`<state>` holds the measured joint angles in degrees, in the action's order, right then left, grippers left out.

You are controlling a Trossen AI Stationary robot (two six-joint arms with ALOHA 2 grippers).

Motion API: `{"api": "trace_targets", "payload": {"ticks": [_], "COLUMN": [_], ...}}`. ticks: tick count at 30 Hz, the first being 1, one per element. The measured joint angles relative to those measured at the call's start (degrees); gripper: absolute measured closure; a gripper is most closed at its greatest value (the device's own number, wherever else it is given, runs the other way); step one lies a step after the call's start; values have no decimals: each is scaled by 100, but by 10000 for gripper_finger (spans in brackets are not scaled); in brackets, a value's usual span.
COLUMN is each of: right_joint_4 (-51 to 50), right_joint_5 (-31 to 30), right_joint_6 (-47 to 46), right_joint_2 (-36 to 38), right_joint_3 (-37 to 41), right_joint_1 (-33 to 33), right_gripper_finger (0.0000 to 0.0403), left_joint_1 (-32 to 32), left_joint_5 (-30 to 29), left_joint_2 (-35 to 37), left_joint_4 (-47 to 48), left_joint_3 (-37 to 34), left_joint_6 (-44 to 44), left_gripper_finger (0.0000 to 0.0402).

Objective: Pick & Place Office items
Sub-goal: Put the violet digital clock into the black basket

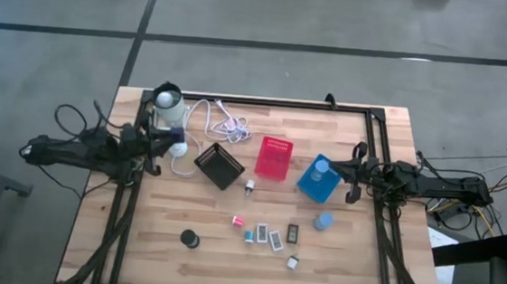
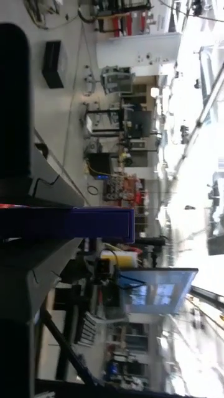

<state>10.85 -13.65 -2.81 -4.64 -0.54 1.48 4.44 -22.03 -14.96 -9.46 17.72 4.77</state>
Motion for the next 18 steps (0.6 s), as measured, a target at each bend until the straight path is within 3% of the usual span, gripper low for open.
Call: {"api": "trace_targets", "payload": {"ticks": [11,18], "right_joint_4": [-4,-7], "right_joint_5": [0,0], "right_joint_6": [-4,-20], "right_joint_2": [0,0], "right_joint_3": [0,0], "right_joint_1": [0,0], "right_gripper_finger": [394,394], "left_joint_1": [-71,-306], "left_joint_5": [-633,-656], "left_joint_2": [-1466,-2308], "left_joint_4": [2369,3378], "left_joint_3": [1872,2685], "left_joint_6": [90,11], "left_gripper_finger": [339,339]}}
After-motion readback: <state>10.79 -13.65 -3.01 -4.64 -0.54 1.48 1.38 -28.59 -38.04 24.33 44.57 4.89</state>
